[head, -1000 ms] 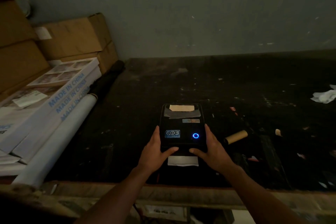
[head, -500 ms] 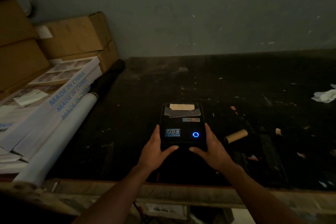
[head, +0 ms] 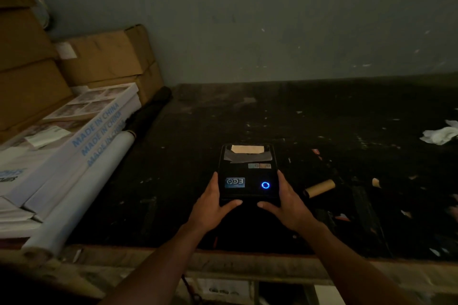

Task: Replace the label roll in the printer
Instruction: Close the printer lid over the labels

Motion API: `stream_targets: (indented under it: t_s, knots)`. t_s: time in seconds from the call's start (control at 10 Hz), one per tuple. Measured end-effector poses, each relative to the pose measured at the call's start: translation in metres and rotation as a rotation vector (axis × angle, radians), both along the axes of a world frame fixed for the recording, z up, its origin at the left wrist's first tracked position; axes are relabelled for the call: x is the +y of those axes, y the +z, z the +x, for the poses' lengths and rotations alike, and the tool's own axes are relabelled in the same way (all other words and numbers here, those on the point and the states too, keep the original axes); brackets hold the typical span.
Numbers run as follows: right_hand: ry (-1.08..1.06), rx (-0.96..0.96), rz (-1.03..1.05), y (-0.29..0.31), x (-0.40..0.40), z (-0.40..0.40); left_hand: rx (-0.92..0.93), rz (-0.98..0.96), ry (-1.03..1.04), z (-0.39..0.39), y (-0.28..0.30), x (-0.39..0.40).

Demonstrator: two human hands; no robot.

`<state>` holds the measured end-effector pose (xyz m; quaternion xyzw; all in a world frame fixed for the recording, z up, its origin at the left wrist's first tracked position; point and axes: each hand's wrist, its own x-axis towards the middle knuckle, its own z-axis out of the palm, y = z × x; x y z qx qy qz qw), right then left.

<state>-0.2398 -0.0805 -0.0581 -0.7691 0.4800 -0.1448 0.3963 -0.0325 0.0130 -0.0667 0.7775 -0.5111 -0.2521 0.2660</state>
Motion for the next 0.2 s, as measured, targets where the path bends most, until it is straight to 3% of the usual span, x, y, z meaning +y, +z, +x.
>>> stream_targets:
  t_s: [0.1, 0.2]
  knots:
    - [0.037, 0.044, 0.046, 0.012, 0.0, 0.0, 0.024, 0.037, -0.017, 0.0, 0.015, -0.003]
    - [-0.005, 0.012, 0.04, 0.032, 0.014, -0.006, 0.102, -0.054, 0.066, -0.02, 0.01, 0.027]
